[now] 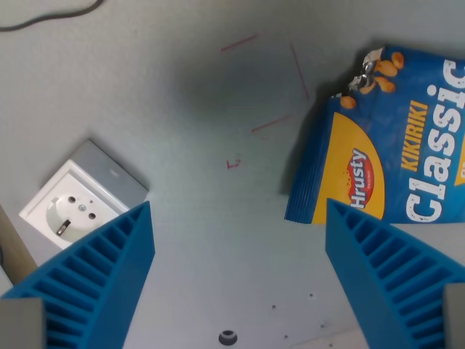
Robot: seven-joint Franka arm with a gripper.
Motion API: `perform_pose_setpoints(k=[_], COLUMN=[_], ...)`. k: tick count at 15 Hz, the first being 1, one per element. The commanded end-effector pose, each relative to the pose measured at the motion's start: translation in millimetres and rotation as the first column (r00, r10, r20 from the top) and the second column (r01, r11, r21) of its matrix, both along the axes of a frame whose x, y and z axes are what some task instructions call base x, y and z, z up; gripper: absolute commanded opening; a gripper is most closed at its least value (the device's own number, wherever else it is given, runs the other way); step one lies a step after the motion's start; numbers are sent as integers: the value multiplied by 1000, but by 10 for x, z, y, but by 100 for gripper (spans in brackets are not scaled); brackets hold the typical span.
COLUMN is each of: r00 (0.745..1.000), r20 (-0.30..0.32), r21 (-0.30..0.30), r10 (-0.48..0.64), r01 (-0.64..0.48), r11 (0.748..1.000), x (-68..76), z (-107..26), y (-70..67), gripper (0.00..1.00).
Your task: Rotate around base negative y
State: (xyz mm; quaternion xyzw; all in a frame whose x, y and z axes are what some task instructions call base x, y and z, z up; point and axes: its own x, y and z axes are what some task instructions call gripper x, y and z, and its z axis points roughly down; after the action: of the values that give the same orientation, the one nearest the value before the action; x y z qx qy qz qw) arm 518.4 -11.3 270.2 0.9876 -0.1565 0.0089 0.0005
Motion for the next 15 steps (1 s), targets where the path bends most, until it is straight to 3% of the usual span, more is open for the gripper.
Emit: perform_pose_setpoints(k=[1, 15], r00=[989, 944], r20=[148, 329], r21=[0, 0], r10=[-1, -1], r01=[1, 1], r11=[1000, 1000], x=[-54, -54], z=[-4, -4], y=[-1, -1], gripper=[100, 100])
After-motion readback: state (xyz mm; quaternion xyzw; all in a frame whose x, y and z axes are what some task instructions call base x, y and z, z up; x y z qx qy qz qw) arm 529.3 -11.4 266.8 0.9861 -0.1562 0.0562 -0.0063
